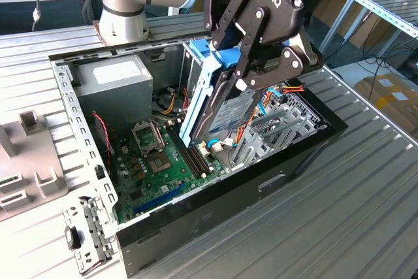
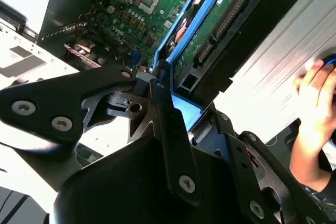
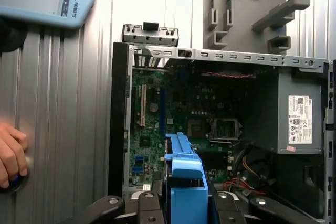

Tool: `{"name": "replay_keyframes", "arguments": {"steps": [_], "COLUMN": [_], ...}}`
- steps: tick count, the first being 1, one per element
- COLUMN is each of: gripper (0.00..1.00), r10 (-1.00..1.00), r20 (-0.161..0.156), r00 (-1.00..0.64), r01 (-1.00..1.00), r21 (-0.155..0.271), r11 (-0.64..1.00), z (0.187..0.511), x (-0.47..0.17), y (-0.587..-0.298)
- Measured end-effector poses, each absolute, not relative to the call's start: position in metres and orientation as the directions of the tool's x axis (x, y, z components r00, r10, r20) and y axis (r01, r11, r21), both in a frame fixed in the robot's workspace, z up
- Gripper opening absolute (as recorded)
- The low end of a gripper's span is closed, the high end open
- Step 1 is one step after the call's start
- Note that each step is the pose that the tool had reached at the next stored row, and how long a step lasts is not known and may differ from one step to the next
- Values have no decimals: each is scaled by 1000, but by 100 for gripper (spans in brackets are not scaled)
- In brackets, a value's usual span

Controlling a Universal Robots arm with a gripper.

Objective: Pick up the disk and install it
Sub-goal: 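Pick up the disk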

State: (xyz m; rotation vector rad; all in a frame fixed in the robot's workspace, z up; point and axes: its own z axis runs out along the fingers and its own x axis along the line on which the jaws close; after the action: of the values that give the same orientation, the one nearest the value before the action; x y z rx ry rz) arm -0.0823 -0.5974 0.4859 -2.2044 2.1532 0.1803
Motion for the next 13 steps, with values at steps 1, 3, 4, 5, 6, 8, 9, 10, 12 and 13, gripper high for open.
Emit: {"name": "replay_keyframes", "arguments": {"steps": [1,3,4,5,6,8,9,10,12,13], "gripper": [37,37,37,37,37,37,37,37,37,37], "r10": [-992,-992,-992,-992,-992,-992,-992,-992,-992,-992], "r20": [-122,-122,-122,-121,-122,-122,-122,-122,-122,-121], "r00": [21,21,21,21,21,21,21,21,21,21], "r01": [-999,-999,-999,-999,-999,-999,-999,-999,-999,-999], "r21": [42,42,42,42,42,42,42,42,42,42], "r11": [-26,-26,-26,-26,-26,-26,-26,-26,-26,-26], "z": [486,486,486,486,486,486,486,486,486,486], "x": [-82,-81,-81,-80,-80,-79,-79,-78,-77,-76], "y": [-598,-599,-599,-600,-600,-601,-602,-602,-603,-603]}}
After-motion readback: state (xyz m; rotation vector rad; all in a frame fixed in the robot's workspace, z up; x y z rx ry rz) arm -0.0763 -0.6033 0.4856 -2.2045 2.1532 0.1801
